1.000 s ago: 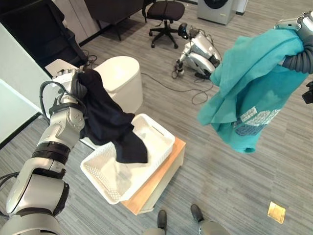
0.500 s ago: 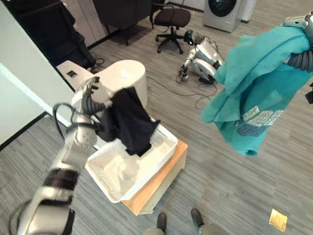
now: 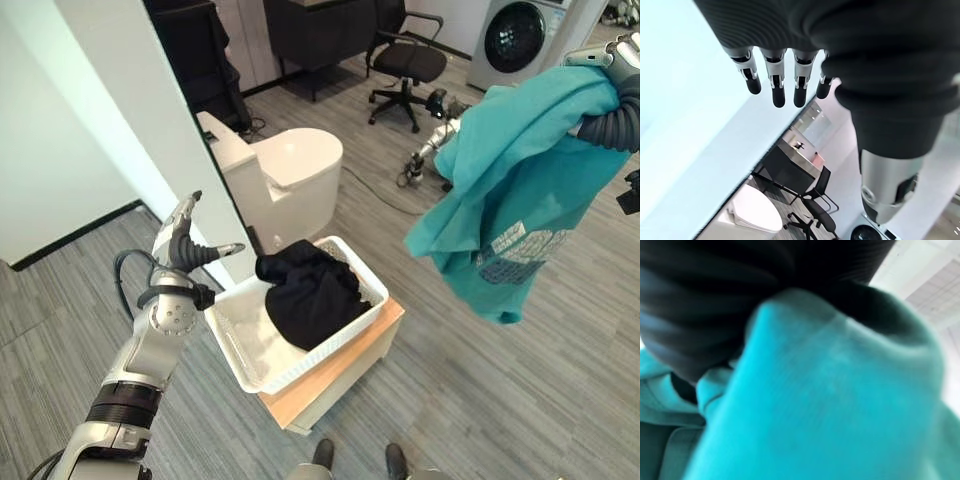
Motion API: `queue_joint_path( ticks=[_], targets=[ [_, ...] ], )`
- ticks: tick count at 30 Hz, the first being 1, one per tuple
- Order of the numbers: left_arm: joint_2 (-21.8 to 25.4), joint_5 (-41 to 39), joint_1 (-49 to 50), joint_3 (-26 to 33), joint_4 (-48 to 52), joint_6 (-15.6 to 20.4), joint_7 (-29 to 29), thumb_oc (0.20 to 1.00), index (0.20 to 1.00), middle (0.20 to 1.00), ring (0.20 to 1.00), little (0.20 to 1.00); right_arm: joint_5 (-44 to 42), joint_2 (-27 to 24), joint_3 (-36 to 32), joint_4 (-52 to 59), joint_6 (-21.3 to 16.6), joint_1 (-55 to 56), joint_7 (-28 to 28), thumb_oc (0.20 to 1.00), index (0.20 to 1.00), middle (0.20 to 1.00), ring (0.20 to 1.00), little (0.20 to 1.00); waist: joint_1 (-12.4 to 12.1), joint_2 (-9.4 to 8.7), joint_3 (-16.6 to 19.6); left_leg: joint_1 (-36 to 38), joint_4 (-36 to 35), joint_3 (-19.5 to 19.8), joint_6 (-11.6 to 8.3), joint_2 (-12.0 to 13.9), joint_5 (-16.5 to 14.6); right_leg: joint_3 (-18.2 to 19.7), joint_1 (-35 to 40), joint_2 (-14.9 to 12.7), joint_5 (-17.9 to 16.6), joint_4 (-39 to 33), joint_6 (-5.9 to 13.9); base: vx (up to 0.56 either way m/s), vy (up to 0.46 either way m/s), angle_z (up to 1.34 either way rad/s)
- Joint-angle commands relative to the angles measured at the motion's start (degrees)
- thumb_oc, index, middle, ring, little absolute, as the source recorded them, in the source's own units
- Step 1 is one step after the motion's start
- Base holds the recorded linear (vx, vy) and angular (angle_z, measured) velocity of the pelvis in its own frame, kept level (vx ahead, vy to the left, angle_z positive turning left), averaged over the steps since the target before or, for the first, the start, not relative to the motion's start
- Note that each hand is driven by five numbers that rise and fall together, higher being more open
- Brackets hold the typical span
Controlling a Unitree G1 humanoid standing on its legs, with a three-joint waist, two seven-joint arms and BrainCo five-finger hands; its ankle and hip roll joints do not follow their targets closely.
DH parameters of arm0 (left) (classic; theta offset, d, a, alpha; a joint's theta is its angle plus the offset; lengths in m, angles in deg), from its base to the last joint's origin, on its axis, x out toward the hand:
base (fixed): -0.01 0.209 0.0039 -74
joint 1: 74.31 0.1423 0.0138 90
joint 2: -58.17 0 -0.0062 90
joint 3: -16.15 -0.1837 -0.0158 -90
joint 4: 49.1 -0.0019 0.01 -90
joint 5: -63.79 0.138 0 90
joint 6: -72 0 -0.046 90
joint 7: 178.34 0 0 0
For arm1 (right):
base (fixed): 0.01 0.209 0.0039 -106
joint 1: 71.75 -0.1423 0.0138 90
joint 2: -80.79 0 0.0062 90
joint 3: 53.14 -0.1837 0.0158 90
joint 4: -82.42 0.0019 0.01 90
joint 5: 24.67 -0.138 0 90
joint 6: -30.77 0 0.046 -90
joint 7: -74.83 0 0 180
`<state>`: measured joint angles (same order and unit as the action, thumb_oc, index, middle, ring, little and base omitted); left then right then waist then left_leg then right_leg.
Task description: Pick up bed clothes into laundry basket.
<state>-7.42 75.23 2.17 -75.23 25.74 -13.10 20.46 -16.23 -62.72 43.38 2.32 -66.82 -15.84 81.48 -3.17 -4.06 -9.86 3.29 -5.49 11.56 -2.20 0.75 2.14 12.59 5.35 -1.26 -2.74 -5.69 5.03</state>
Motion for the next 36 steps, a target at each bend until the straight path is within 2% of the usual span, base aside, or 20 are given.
queue_joint_path(
  ticks=[1, 2, 5, 6, 7, 9, 11, 12, 14, 19, 20, 22, 27, 28, 29, 36],
  targets=[
    [-1.61, -2.73, 6.71, 2.13, 7.01, 4.74, -0.92, 1.0, 1.0, 1.0, 1.0, 1.0, -4.39, 2.08, 1.66, -2.88, 0.38, -5.78, 1.07, 0.2, 0.2, 0.2, 0.2, 0.2, -3.59, -0.1, 4.97, -0.19, 0.49, -1.5, -3.88, 1.76, -1.06, -3.59, 2.47, -2.84, 9.21, 5.31, 3.4, -0.02, -0.019, 0.26],
    [-1.63, -2.74, 7.04, 2.35, 7.27, 4.66, -1.01, 1.0, 1.0, 1.0, 1.0, 1.0, -4.4, 2.13, 1.91, -2.94, 0.35, -5.94, 1.08, 0.2, 0.2, 0.2, 0.2, 0.2, -3.39, -0.09, 5.05, -0.18, 0.49, -1.41, -3.88, 1.72, -1.05, -3.68, 2.52, -2.86, 9.24, 5.3, 3.4, -0.02, -0.014, 0.32],
    [-3.59, -5.54, 12.01, 2.23, 9.24, 5.97, -2.57, 1.0, 1.0, 1.0, 1.0, 1.0, -5.22, 3.05, 5.03, -5.73, 0.46, -9.23, 1.51, 0.2, 0.2, 0.2, 0.2, 0.2, -6.0, -1.05, 4.44, -0.92, 0.49, 0.25, -3.93, 1.43, -0.49, -5.22, 2.8, -2.87, 9.47, 5.23, 3.29, -0.02, -0.017, 0.32],
    [-3.66, -5.58, 12.18, 2.38, 9.34, 5.95, -2.63, 1.0, 1.0, 1.0, 1.0, 1.0, -5.26, 3.06, 5.48, -5.96, 0.39, -9.65, 1.57, 0.2, 0.2, 0.2, 0.2, 0.2, -5.8, -1.0, 4.47, -0.93, 0.49, 0.34, -3.93, 1.39, -0.47, -5.31, 2.83, -2.9, 9.5, 5.22, 3.29, -0.03, -0.018, 0.32],
    [-4.89, -7.45, 15.31, 2.39, 10.26, 6.3, -3.87, 1.0, 1.0, 1.0, 1.0, 1.0, -6.2, 4.06, 7.18, -9.0, 0.85, -11.2, 2.25, 0.2, 0.2, 0.2, 0.2, 0.2, -7.33, -1.49, 3.97, -1.59, 0.49, 1.49, -3.98, 1.02, -0.07, -6.61, 2.97, -3.04, 9.62, 5.15, 3.26, -0.03, -0.019, 0.37],
    [-5.52, -8.09, 17.26, 1.69, 10.32, 6.54, -4.7, 1.0, 1.0, 1.0, 1.0, 1.0, -6.32, 4.36, 8.13, -11.47, 1.19, -12.3, 2.98, 0.2, 0.2, 0.2, 0.2, 0.2, -8.8, -2.04, 3.58, -2.28, 0.49, 2.97, -3.96, 0.64, 0.28, -8.25, 3.16, -3.18, 9.79, 4.97, 3.29, -0.03, -0.025, 0.46],
    [-5.82, -8.41, 18.34, 1.76, 10.11, 6.59, -5.4, 1.0, 1.0, 1.0, 1.0, 1.0, -6.43, 4.64, 8.03, -11.76, 1.29, -12.12, 3.12, 0.2, 0.2, 0.2, 0.2, 0.2, -9.23, -2.2, 3.4, -2.65, 0.49, 3.61, -3.97, 0.43, 0.42, -9.1, 3.28, -3.22, 9.92, 4.82, 3.29, 0.02, -0.022, 0.65],
    [-6.22, -8.93, 19.5, 0.74, 8.27, 6.45, -6.44, 1.0, 1.0, 1.0, 1.0, 1.0, -7.3, 5.98, 7.43, -13.71, 1.34, -11.16, 3.79, 0.2, 0.2, 0.2, 0.2, 0.2, -10.54, -2.83, 3.12, -3.13, 0.49, 4.77, -3.95, 0.04, 0.02, -10.48, 3.91, -3.38, 10.87, 4.51, 3.13, 0.01, -0.018, 0.65],
    [-6.12, -9.08, 20.54, 0.06, 6.7, 6.42, -7.35, 1.0, 1.0, 1.0, 1.0, 1.0, -7.94, 6.81, 6.94, -15.62, 1.52, -10.57, 4.41, 0.2, 0.2, 0.2, 0.2, 0.2, -11.62, -3.04, 2.54, -4.07, 0.49, 5.77, -3.96, -0.28, 1.1, -11.46, 3.77, -3.35, 10.5, 4.45, 3.36, -0.02, -0.004, 0.48],
    [-7.77, -11.53, 23.17, -0.15, 3.18, 5.62, -9.34, 1.0, 1.0, 1.0, 1.0, 1.0, -8.96, 12.07, 3.95, -17.92, 1.81, -5.92, 5.59, 0.2, 0.2, 0.2, 0.2, 0.2, -13.34, -3.4, 1.15, -5.56, 0.77, 6.83, -3.62, -1.01, 0.98, -13.3, 3.72, -3.44, 11.54, 4.58, 3.34, 0.0, 0.002, 0.42],
    [-8.75, -11.56, 23.54, -0.89, 1.75, 5.23, -9.99, 1.0, 1.0, 1.0, 1.0, 1.0, -7.96, 15.54, 2.64, -16.6, 1.77, -3.13, 5.37, 0.2, 0.2, 0.2, 0.2, 0.2, -13.9, -3.38, 0.56, -6.17, 0.86, 7.02, -3.42, -1.13, 1.13, -13.78, 3.4, -3.41, 11.67, 4.64, 3.34, -0.04, 0.021, 0.16],
    [-9.56, -11.45, 22.68, -2.56, 1.05, 4.87, -10.58, 1.0, 1.0, 1.0, 1.0, 1.0, -6.05, 18.97, 2.39, -15.88, 1.92, -1.16, 5.45, 0.2, 0.2, 0.2, 0.2, 0.2, -14.65, -3.81, -0.47, -7.12, 0.97, 7.42, -3.2, -1.12, 1.37, -14.29, 2.63, -3.37, 11.76, 4.95, 3.32, -0.06, 0.002, 0.11],
    [-10.15, -11.55, 19.36, -5.43, 0.77, 4.76, -10.39, 1.0, 1.0, 1.0, 1.0, 1.0, -4.95, 22.76, 3.04, -17.72, 2.22, -0.22, 6.31, 0.2, 0.2, 0.2, 0.2, 0.2, -15.32, -4.21, -2.16, -8.54, 1.18, 7.72, -3.01, -1.23, 1.86, -14.51, 1.01, -3.13, 11.99, 5.91, 3.13, -0.07, -0.007, 0.09],
    [-10.2, -11.35, 18.84, -5.94, 0.98, 4.79, -10.41, 1.0, 1.0, 1.0, 1.0, 1.0, -4.9, 23.34, 3.27, -18.74, 2.56, 0.07, 6.44, 0.398, 0.398, 0.398, 0.398, 0.398, -15.34, -4.27, -2.51, -8.69, 1.21, 7.79, -2.97, -1.23, 1.87, -14.54, 0.81, -3.06, 12.02, 6.01, 3.09, -0.07, -0.01, 0.08],
    [-10.2, -11.28, 18.43, -6.37, 1.1, 4.75, -10.44, 1.0, 1.0, 1.0, 1.0, 1.0, -4.77, 23.9, 3.43, -20.16, 3.0, 0.17, 6.63, 1.0, 1.0, 1.0, 1.0, 1.0, -15.37, -4.32, -2.77, -8.84, 1.25, 7.84, -2.92, -1.24, 1.91, -14.69, 0.65, -3.02, 12.05, 6.21, 3.08, -0.05, 0.001, 0.08],
    [-10.62, -11.81, 17.45, -8.96, 1.18, 4.89, -11.01, 1.0, 1.0, 1.0, 1.0, 1.0, -2.69, 24.35, 4.56, -31.92, 4.77, -3.75, 9.81, 1.0, 1.0, 1.0, 1.0, 1.0, -14.97, -3.95, -2.8, -8.42, 1.19, 7.48, -2.54, -1.53, 1.7, -14.43, 0.55, -3.18, 11.88, 6.56, 3.18, -0.01, 0.039, -0.02]
  ],
)
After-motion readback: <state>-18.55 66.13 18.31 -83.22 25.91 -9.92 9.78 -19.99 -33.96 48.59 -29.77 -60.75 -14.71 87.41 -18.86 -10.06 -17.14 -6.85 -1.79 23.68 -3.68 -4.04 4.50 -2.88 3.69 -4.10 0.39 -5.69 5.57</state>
